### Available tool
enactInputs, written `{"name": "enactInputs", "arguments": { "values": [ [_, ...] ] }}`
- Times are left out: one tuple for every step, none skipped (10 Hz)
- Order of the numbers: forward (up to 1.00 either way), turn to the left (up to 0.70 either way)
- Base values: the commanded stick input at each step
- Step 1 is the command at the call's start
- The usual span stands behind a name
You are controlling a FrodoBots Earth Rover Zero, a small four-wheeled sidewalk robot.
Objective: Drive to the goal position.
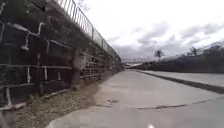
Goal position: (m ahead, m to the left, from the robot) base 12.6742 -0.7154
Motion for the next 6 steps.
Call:
{"name": "enactInputs", "arguments": {
  "values": [
    [1.0,0.0],
    [1.0,0.0],
    [1.0,-0.27],
    [1.0,-0.27],
    [1.0,-0.27],
    [1.0,-0.27]
  ]
}}
